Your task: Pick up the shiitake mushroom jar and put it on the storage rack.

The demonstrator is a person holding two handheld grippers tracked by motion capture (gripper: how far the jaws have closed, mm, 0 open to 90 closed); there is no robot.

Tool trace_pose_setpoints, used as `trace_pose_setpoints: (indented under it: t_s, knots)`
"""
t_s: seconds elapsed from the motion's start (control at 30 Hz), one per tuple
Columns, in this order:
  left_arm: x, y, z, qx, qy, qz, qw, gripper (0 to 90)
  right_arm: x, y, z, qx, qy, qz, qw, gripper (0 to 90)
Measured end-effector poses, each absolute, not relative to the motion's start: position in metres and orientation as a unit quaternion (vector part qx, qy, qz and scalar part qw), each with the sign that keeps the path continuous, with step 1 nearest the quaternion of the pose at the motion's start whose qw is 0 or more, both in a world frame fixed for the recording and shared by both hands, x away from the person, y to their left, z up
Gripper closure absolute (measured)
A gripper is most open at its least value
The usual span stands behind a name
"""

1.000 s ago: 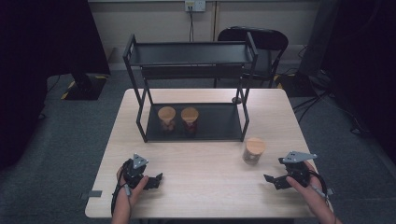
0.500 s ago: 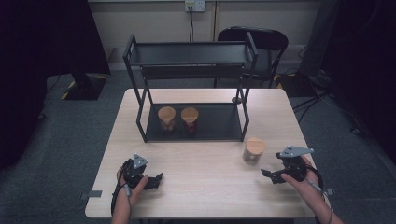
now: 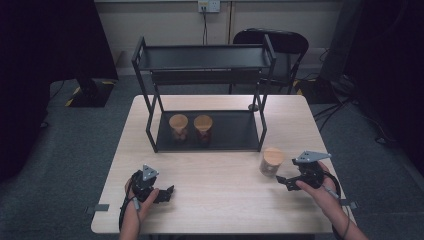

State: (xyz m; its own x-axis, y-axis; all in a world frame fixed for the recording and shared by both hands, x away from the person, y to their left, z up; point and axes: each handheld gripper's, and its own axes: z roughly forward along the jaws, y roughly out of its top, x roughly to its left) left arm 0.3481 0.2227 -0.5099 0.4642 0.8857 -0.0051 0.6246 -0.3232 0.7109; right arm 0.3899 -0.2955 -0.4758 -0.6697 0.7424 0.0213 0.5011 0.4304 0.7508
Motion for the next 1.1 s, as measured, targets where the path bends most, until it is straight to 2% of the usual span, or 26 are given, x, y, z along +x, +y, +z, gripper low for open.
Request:
trace_pose_setpoints:
  t_s: [1.1]
  knots:
    - [0.348,0.223,-0.51,0.789,0.478,0.197,0.331,0.2,0.413,-0.264,-0.485,0.354,0.839,0.381,0.16,6.5]
